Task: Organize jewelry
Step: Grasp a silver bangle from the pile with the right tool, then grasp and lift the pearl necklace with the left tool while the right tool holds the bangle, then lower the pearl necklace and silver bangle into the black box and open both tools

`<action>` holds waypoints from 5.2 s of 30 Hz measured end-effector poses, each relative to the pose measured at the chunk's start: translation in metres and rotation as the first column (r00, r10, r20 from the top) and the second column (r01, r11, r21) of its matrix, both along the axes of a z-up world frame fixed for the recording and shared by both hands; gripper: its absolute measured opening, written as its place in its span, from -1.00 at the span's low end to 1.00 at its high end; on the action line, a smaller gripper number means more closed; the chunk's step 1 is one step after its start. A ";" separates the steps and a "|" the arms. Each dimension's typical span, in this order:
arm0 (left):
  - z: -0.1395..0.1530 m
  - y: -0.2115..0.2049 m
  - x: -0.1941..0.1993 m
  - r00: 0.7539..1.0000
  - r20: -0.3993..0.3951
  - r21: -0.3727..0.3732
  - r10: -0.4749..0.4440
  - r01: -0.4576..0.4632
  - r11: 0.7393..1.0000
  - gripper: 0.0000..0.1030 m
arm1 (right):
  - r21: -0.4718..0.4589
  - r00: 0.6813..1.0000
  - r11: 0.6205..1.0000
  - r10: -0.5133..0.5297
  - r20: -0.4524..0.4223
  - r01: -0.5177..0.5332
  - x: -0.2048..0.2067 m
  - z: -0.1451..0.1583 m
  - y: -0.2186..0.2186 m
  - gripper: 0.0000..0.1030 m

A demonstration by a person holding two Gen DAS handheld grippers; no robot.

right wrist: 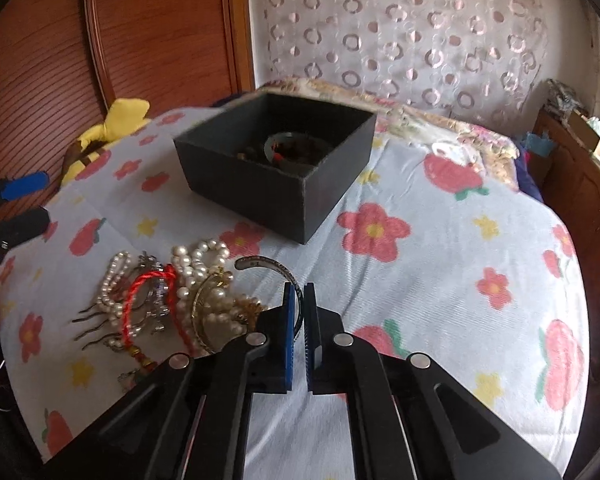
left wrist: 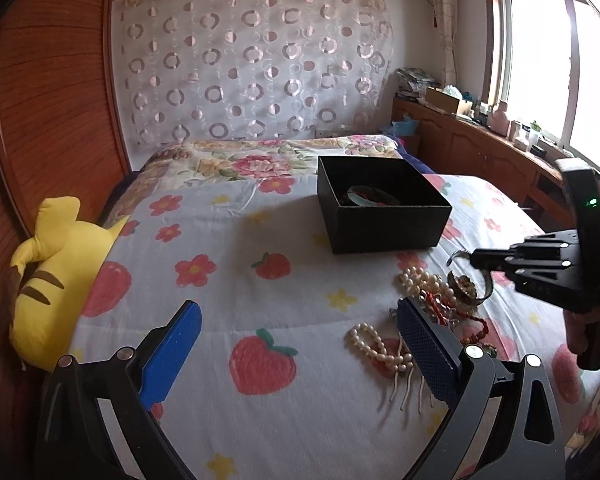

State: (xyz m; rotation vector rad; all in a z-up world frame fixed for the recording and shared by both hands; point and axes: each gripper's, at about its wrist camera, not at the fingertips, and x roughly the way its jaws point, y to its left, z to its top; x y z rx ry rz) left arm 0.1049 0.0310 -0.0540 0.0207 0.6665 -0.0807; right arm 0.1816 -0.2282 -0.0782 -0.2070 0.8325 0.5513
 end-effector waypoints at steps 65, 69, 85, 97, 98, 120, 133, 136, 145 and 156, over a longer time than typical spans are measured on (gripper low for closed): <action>-0.049 -0.038 0.044 0.956 -0.212 0.018 -0.202 0.210 0.977 -0.92 | 0.093 0.996 0.994 -0.066 0.067 0.059 -0.105 0.001 -0.031 -0.90; -0.043 -0.036 0.039 0.955 -0.204 -0.005 -0.217 0.221 0.975 -0.93 | 0.093 0.995 0.994 -0.066 0.069 0.059 -0.105 0.001 -0.030 -0.90; 0.067 -0.038 -0.008 0.966 0.062 -0.049 -0.251 0.254 0.966 -0.93 | 0.100 0.990 0.994 -0.053 0.132 0.040 -0.104 0.030 -0.025 -0.90; 0.116 -0.043 -0.009 0.949 0.143 -0.064 -0.279 0.291 0.955 -0.93 | 0.093 0.981 0.995 -0.038 0.190 0.021 -0.097 0.058 -0.016 -0.90; 0.119 -0.044 -0.009 0.948 0.149 -0.062 -0.283 0.294 0.954 -0.93 | 0.093 0.980 0.995 -0.037 0.193 0.020 -0.097 0.060 -0.015 -0.90; 0.173 -0.053 0.034 0.948 0.217 -0.015 -0.231 0.240 0.971 -0.93 | 0.052 0.964 0.999 -0.025 0.264 0.011 -0.055 0.097 0.003 -0.90; 0.176 -0.056 0.098 0.967 0.175 -0.005 -0.184 0.187 0.982 -0.93 | -0.022 0.965 0.998 -0.046 0.258 0.053 0.015 0.093 0.027 -0.90; 0.157 -0.059 0.115 0.976 0.136 -0.003 -0.172 0.174 0.985 -0.93 | -0.029 0.971 0.998 -0.051 0.234 0.060 0.029 0.081 0.032 -0.90; 0.084 -0.050 0.140 0.990 -0.003 -0.028 -0.144 0.144 0.989 -0.92 | -0.025 0.985 0.998 -0.057 0.161 0.062 0.059 0.050 0.045 -0.90; 0.046 -0.032 0.129 0.991 -0.049 -0.028 -0.124 0.122 0.992 -0.53 | -0.056 0.985 0.996 -0.063 0.163 0.073 0.082 0.041 0.060 -0.89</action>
